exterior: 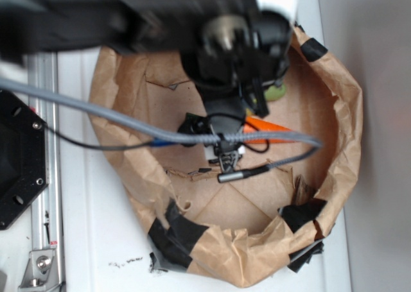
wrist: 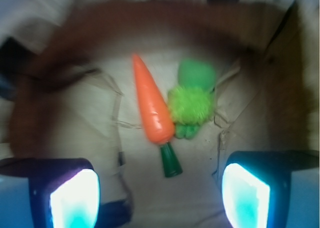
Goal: Grab the carrot.
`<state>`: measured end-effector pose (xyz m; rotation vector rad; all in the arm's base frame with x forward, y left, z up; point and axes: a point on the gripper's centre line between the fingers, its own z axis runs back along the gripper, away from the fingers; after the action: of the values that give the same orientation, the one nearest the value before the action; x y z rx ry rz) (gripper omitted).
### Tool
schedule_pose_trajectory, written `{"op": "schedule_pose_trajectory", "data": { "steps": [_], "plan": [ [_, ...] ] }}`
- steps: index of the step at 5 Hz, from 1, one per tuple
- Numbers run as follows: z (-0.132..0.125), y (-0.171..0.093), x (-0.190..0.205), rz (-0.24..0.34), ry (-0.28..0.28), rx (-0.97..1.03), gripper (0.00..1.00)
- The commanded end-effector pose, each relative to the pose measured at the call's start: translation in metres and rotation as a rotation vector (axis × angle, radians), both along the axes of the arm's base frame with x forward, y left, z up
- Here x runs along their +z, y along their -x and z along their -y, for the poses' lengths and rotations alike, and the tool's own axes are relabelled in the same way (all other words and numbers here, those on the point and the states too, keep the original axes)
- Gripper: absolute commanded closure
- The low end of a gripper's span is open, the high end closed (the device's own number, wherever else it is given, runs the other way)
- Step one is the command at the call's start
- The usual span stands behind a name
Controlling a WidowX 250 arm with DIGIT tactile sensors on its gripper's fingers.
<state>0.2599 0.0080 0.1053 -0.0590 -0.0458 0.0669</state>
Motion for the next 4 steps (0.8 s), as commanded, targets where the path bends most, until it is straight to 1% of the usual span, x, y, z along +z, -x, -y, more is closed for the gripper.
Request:
{"op": "schedule_pose_trajectory", "data": {
  "steps": [1,2,4],
  "plan": [
    [0.023,-0.010,-0.048,-0.022,-0.055,-0.088,0.00],
    [0.030,-0.016,-0.063,-0.035,-0.082,-0.119,0.00],
    [0.020,-0.044,-0.071,-0.042,-0.138,-0.128,0.00]
  ]
}}
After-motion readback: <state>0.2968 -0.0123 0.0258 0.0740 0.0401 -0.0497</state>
